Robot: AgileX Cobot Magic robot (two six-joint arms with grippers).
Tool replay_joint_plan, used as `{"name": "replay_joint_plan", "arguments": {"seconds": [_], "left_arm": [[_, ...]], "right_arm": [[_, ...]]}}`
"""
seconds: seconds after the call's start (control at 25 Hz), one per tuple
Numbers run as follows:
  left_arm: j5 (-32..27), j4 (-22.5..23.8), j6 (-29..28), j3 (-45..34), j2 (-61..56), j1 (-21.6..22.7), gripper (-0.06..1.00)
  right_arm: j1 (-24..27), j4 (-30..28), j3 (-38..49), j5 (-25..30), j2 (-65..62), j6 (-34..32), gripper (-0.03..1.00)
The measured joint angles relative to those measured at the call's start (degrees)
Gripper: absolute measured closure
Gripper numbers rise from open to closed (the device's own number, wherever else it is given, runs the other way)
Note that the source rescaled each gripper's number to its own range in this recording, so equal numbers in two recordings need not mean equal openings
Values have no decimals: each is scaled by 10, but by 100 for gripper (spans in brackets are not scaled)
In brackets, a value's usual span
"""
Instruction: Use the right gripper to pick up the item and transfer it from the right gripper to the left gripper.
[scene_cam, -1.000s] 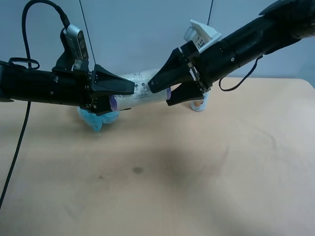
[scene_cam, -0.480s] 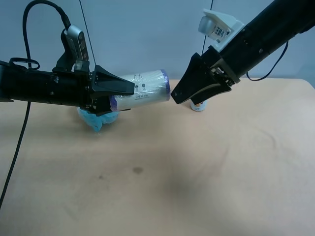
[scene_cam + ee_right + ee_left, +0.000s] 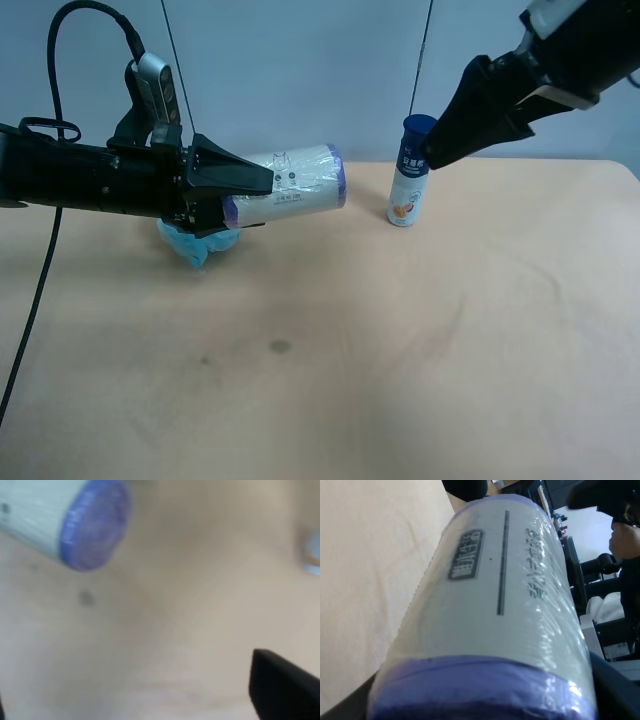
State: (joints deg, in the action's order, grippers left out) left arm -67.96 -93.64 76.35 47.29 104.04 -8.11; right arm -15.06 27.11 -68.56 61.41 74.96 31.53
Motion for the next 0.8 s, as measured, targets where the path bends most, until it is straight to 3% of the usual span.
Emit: {"name": "replay_joint_plan", "arguments": {"seconds": [0.32, 0.8], "left_arm": [[0, 0, 0, 0, 0, 0, 93], [0, 19, -11, 0, 0, 0, 94]], "right_arm": [[0, -174, 10, -5, -89, -124, 10], [0, -271, 179, -9, -311, -219, 10]]}}
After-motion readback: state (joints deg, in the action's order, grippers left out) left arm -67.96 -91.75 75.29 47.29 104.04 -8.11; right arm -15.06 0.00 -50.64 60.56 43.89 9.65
